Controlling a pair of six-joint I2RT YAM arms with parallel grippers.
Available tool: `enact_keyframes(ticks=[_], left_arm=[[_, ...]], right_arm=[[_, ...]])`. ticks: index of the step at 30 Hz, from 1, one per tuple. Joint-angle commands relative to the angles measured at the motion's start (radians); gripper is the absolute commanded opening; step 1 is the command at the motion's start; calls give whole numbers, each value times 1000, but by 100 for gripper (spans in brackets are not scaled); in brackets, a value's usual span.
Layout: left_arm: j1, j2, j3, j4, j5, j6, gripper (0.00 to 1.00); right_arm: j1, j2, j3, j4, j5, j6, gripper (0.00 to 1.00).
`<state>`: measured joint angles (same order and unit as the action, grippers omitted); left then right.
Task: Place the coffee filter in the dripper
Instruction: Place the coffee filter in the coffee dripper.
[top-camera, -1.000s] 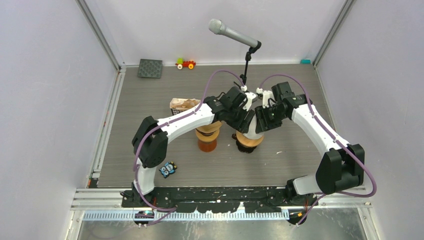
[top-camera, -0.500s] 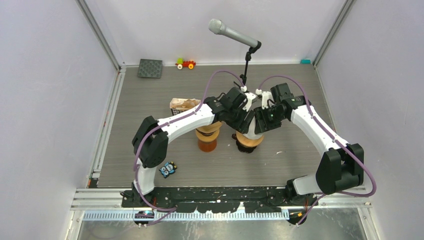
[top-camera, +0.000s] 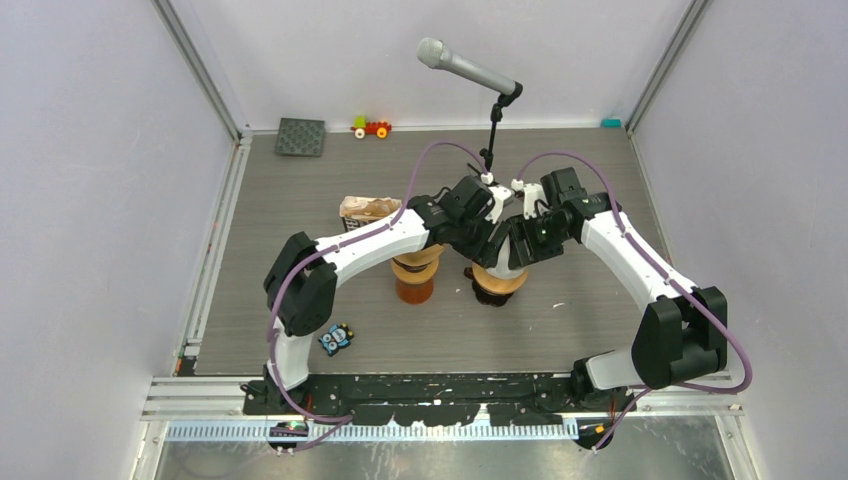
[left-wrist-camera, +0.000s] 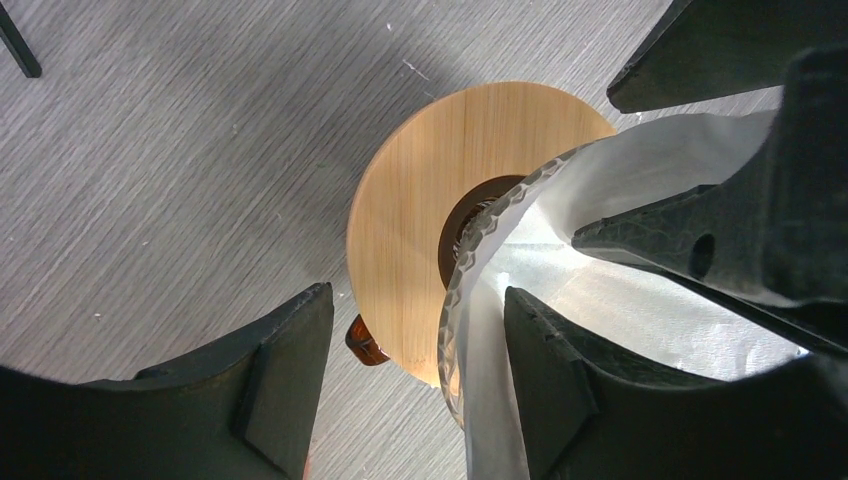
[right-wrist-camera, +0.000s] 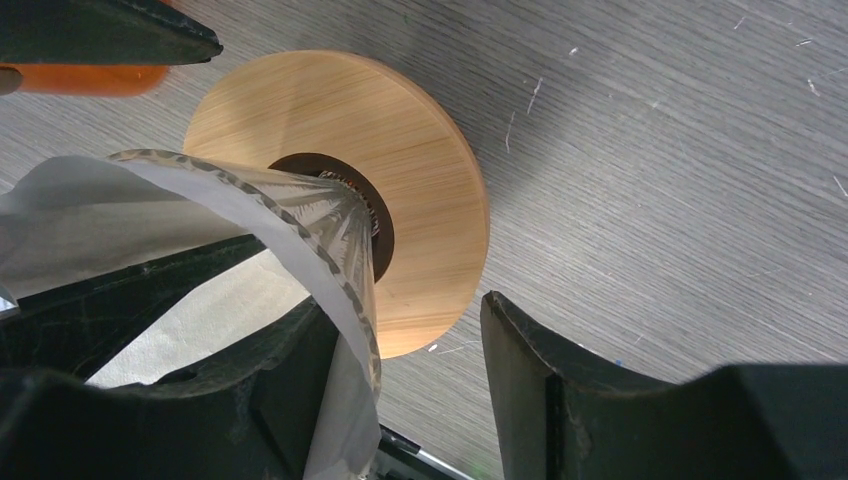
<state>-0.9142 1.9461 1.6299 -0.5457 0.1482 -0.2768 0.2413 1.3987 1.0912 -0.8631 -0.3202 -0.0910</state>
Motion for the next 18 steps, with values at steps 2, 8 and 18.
enact_keyframes(ticks=[2, 8, 18], left_arm=[[-3, -46, -23, 8, -36, 13, 65], [-2, -55, -34, 12, -47, 11, 67], [1, -61, -42, 14, -48, -2, 75]], right_arm=[[6, -26, -11, 15, 29, 0, 63], [3, -28, -11, 19, 30, 4, 66], [-2, -21, -11, 19, 23, 5, 66]])
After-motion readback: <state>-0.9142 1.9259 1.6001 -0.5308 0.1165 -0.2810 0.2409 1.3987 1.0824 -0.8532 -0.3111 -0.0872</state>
